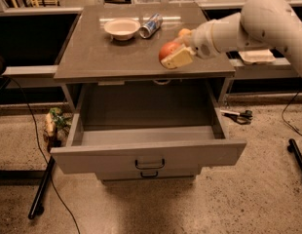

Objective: Pick apple from top drawer and place on counter

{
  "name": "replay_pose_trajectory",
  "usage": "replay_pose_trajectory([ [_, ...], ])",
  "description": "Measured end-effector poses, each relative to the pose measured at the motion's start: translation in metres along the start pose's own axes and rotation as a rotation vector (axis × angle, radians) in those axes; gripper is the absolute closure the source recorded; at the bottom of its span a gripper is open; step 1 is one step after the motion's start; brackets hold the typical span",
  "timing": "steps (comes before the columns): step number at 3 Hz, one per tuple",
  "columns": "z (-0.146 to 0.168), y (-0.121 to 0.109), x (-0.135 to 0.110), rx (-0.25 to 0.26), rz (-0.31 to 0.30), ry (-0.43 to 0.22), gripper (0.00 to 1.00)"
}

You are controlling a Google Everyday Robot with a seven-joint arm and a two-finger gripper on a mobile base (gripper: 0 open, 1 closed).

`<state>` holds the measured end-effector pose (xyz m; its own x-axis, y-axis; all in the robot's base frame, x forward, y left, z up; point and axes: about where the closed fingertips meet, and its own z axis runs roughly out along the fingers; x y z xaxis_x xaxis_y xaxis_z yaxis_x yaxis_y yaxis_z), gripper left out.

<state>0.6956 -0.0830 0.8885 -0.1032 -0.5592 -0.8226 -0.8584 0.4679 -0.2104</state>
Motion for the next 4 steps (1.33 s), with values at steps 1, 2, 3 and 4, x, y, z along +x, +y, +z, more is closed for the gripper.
replay_pose_trajectory([
  [1,0.011,-0.024,-0.023,0.033,0.036,0.028,1.00],
  [2,0.029,-0.047,-0.023,0.070,0.105,0.067,1.00],
  [3,0.046,-0.068,-0.015,0.101,0.172,0.098,1.00],
  [4,0.058,-0.083,0.001,0.119,0.237,0.124,1.00],
])
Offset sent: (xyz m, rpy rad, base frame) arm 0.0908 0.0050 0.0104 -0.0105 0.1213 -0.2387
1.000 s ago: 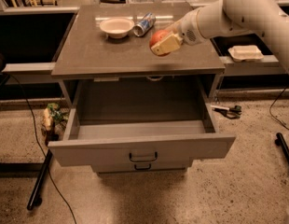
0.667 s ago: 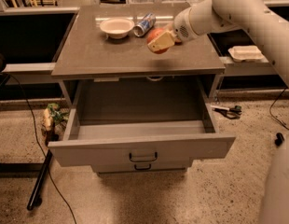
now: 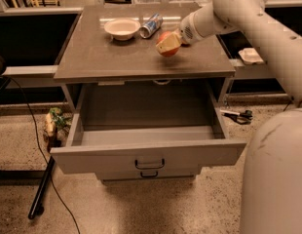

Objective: Pick apple from top drawer and place on counter

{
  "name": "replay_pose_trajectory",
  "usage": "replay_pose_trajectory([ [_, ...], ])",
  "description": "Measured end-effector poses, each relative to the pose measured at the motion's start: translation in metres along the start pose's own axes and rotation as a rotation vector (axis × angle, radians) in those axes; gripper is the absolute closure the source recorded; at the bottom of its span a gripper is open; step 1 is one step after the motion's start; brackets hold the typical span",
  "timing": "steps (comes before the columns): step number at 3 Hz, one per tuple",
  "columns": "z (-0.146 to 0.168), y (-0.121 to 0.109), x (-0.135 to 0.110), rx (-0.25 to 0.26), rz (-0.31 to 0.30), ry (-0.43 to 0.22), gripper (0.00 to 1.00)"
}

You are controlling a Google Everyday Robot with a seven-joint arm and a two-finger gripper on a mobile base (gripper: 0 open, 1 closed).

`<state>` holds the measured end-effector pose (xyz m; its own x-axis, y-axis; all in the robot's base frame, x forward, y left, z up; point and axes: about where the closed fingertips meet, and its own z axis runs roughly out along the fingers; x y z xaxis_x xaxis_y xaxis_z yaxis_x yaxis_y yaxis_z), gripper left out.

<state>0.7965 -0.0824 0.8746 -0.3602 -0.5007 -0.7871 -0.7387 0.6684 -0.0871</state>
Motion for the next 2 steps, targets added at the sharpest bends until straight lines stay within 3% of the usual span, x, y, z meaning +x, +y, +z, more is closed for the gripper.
replay_pose_trajectory([
  [2,0.0177,-0.0154,0.0147,0.001,0.060,0.011,0.59],
])
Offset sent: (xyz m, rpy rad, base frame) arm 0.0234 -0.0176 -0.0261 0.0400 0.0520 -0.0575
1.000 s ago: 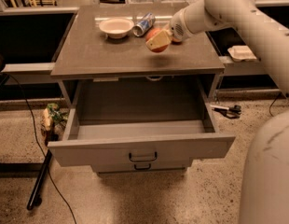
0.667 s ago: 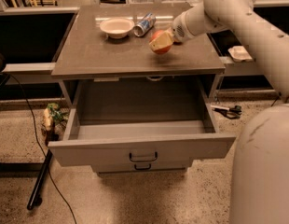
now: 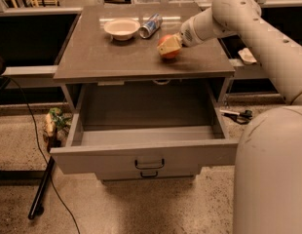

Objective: Pick apple from top drawer and place on counter

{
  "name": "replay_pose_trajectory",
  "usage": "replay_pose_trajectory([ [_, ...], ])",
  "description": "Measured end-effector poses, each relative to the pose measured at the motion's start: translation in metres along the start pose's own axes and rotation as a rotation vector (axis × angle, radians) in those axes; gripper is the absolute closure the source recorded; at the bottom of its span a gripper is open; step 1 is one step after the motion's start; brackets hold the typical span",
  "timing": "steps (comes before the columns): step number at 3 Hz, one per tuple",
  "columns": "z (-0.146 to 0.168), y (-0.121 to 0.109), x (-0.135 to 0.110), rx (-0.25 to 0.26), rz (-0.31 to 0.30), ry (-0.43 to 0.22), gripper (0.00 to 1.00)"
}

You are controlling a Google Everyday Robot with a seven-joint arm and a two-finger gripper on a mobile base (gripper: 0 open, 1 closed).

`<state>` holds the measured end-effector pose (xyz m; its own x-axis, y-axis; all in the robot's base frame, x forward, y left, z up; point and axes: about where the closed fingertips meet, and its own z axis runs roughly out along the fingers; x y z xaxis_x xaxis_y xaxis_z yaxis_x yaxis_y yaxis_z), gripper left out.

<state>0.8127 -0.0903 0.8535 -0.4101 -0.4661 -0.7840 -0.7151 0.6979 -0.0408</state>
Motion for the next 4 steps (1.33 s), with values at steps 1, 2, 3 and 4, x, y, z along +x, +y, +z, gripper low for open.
replay_pose_trajectory([
  [1,0.004,-0.002,0.003,-0.008,0.009,0.000,0.36],
  [2,0.004,-0.002,0.004,-0.008,0.009,0.000,0.12],
  [3,0.000,-0.001,0.002,-0.010,0.000,-0.010,0.00],
  [4,-0.029,-0.002,-0.008,0.046,-0.051,-0.029,0.00],
])
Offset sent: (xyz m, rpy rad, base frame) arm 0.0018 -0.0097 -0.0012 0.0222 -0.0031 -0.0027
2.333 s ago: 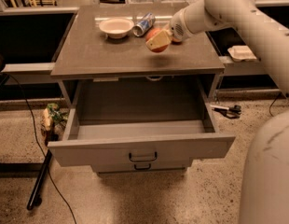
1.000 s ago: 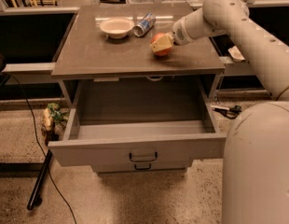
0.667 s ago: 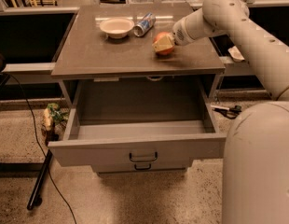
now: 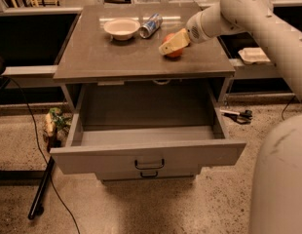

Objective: Pick apple from top drawer and place on counter

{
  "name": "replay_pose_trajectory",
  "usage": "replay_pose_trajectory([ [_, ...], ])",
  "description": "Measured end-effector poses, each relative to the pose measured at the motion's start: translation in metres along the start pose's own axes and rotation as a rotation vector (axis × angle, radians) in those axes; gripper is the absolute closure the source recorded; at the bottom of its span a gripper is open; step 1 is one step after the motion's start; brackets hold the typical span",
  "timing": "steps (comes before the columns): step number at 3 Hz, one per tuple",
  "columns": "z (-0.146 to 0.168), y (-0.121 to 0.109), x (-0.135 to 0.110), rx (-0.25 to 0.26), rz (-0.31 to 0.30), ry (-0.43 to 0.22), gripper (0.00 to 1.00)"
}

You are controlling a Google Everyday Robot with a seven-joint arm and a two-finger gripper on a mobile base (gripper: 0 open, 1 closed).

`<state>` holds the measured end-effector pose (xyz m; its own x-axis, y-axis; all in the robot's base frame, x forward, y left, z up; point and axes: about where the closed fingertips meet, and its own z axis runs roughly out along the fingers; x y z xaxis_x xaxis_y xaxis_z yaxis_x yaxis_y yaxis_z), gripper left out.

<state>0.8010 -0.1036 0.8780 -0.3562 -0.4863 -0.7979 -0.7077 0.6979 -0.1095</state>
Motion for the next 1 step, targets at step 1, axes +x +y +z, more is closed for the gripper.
replay_pose_trajectory([
  [1,-0.0354,0.0010,-0.0102,0.067,-0.045,-0.011,0.00],
])
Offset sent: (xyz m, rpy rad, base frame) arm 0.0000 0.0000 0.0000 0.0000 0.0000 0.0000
